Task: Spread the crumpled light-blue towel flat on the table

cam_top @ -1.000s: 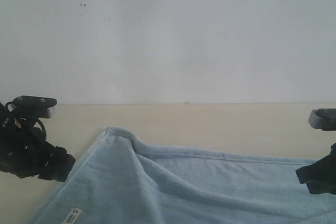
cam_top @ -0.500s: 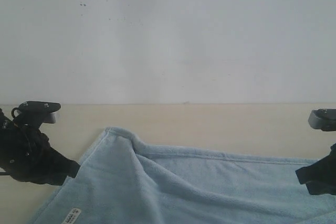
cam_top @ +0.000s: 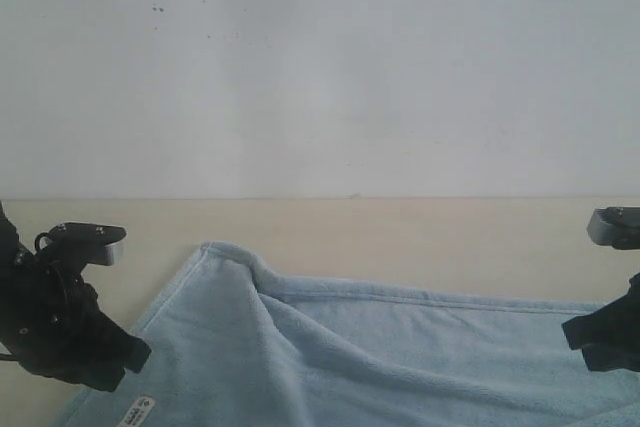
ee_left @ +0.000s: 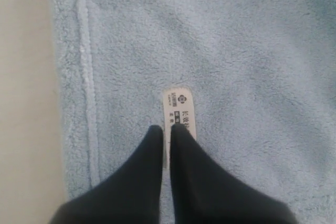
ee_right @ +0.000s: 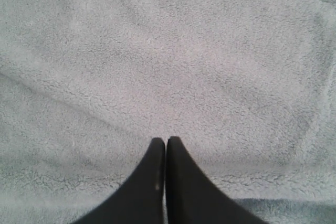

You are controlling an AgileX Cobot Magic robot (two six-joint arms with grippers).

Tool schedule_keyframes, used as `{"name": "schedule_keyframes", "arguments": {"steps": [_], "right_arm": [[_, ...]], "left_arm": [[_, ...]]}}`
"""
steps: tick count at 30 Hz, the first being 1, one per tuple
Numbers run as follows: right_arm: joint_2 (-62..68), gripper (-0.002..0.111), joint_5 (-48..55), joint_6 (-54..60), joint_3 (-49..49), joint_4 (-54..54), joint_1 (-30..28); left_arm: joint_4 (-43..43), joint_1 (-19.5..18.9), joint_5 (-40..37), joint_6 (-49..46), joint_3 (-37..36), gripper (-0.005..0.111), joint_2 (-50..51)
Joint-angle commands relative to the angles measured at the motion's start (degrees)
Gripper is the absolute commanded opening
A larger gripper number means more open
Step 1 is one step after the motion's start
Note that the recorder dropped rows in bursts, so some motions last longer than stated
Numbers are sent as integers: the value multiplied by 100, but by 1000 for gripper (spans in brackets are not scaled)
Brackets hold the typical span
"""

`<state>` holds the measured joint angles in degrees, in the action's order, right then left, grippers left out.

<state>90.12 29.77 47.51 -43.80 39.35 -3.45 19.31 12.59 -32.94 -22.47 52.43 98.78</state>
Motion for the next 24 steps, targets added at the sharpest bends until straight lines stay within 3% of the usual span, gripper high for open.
{"name": "schedule_keyframes", "arguments": {"steps": [1, 12, 24], "right_arm": [[-47, 0, -15, 5, 21, 44, -1], [-47, 0, -13, 5, 21, 55, -1], [-47, 0, 23, 5, 21, 54, -1]], "left_arm": [[101, 10, 43, -38, -31, 5, 112], [278, 10, 35, -208, -57, 5, 465], [167, 10, 222, -197, -704, 5, 465]]}}
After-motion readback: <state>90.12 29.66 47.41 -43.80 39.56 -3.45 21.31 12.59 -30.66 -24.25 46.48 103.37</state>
